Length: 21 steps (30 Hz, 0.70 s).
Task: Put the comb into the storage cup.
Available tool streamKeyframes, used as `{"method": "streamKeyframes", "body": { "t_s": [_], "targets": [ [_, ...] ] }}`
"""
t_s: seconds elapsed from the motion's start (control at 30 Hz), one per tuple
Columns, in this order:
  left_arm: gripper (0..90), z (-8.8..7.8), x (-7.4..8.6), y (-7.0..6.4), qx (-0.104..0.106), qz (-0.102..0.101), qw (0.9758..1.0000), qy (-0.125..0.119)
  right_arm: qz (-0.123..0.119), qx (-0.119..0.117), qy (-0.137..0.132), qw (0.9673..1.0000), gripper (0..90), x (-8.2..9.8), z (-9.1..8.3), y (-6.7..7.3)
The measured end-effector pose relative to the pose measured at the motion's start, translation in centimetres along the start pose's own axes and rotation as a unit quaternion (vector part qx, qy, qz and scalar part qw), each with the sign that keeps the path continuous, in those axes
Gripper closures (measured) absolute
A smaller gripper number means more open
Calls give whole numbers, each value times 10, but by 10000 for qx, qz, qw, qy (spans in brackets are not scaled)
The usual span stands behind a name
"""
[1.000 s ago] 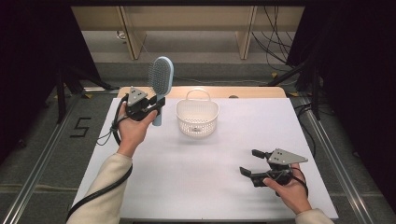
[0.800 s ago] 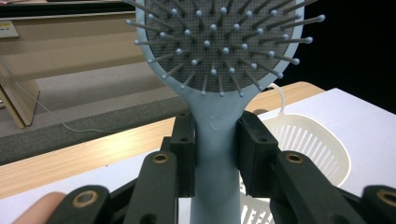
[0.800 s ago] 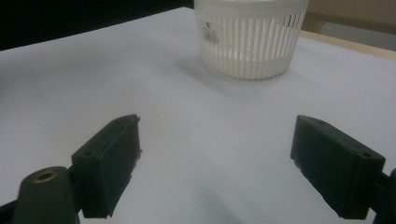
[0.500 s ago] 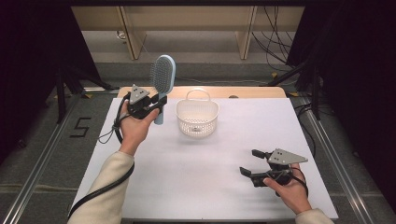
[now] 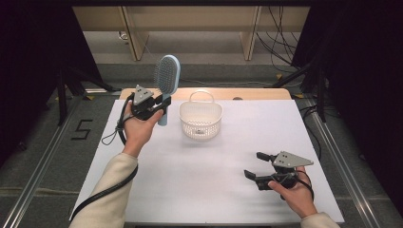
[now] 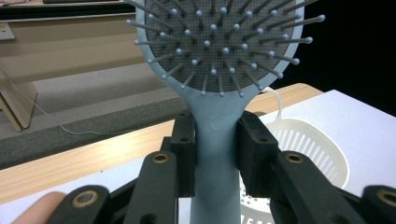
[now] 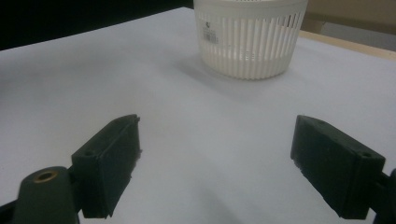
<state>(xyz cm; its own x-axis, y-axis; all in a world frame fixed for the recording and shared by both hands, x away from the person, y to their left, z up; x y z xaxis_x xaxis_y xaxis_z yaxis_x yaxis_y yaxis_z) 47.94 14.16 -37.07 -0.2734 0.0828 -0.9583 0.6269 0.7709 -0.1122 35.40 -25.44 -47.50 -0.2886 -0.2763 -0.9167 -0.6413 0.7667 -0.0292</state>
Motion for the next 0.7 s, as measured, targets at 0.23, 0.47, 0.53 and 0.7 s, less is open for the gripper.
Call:
{"method": "streamKeyframes", "body": {
  "t_s": [0.23, 0.47, 0.53, 0.7],
  "targets": [
    [699, 1, -1, 0, -1, -2, 10000, -16, -1, -10, 6, 10000, 164, 0, 0, 0],
    [699, 2, -2, 0, -8, 29, 10000, -11, -16, -6, -1, 10000, 164, 0, 0, 0],
    [699, 2, -2, 0, -13, 11, 10000, -25, -13, -4, 16, 10000, 164, 0, 0, 0],
    [699, 3, -3, 0, -12, 27, 10000, -15, -13, -4, 16, 10000, 164, 0, 0, 0]
  ]
}}
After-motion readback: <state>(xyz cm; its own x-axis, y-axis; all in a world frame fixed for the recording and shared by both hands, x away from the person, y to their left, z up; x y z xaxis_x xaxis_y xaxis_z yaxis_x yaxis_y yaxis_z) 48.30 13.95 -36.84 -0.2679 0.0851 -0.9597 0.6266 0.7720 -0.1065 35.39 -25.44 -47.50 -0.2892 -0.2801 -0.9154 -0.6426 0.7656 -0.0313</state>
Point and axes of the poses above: each handheld gripper's, and its own axes: z roughly forward along the jaws, x roughly out of its underside, y roughly to its left, the point moved 2 cm from there along z, roughly forward along the jaws, and after that the axes turned 12 degrees about x, right-handed, at the moved point
